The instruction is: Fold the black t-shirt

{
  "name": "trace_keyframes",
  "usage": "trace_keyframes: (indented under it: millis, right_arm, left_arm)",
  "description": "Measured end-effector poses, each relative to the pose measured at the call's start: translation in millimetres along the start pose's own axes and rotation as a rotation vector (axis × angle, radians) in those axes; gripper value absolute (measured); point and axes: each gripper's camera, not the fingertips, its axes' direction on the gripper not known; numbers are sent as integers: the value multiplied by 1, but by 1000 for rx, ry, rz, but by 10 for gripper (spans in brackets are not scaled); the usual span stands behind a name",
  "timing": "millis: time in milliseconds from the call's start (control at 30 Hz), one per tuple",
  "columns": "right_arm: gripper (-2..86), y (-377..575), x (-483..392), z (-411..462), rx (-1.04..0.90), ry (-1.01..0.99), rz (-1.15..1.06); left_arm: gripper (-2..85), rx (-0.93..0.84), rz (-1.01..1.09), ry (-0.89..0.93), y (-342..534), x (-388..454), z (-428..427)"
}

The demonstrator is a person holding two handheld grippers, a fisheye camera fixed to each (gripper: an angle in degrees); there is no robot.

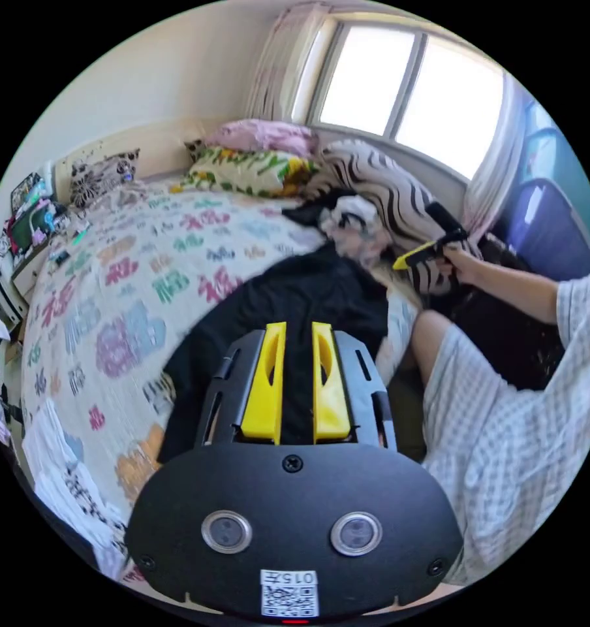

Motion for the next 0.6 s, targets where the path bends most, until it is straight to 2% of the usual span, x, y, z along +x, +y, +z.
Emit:
trace_keyframes:
  millis: [33, 133, 233, 333, 400, 467, 600]
  right_arm:
    - [62, 5, -4, 26, -127, 49, -77]
    - [103, 15, -24, 80, -329, 201, -272]
    - [132, 22, -41, 121, -450, 381, -470]
    - [131, 27, -40, 147, -540, 540, -577]
    - [122, 29, -38, 152, -551, 587, -634]
    - [95, 28, -35, 150, -556, 596, -663]
    - [29, 21, -19, 124, -500, 527, -601]
  left_arm:
    - [67, -68, 3, 7, 28, 6, 13]
    - [75, -153, -5, 62, 70, 25, 42]
    - [79, -245, 115, 2, 82, 57, 82]
    - [83, -388, 255, -24, 87, 81, 137]
    - [77, -455, 306, -64, 92, 87, 165]
    - [64, -429, 329, -145, 98, 82, 174]
    - [32, -404, 199, -49, 107, 45, 171]
